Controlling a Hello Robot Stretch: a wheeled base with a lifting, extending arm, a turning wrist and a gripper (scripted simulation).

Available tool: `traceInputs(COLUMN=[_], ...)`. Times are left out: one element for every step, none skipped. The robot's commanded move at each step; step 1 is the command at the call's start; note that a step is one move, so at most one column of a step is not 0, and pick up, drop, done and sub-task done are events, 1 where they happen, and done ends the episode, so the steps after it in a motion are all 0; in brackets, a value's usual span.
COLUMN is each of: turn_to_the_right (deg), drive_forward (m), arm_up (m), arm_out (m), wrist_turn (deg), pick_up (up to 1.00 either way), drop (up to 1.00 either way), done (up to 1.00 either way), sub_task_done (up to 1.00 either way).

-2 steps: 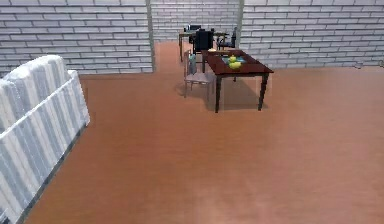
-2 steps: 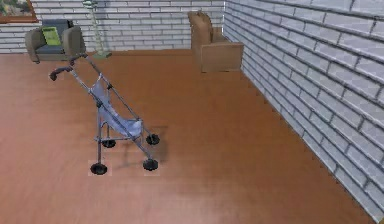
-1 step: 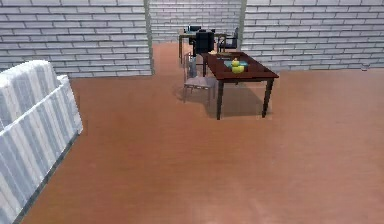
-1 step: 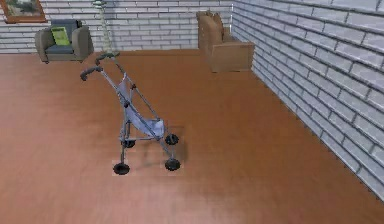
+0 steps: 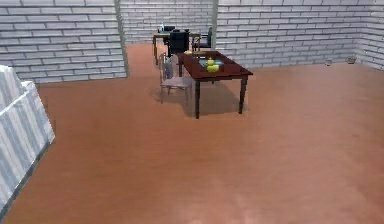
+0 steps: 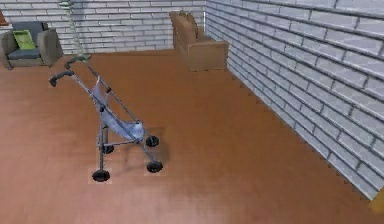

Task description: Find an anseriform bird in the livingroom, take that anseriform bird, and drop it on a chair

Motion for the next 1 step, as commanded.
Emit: traceInputs(turn_to_the_right=[0.0], drive_forward=[1.0], arm_up=[0.0], arm_out=[0.0], wrist_turn=[0.0], pick_up=[0.0], drop=[0.0], done=[0.0], sub_task_done=[0.0])
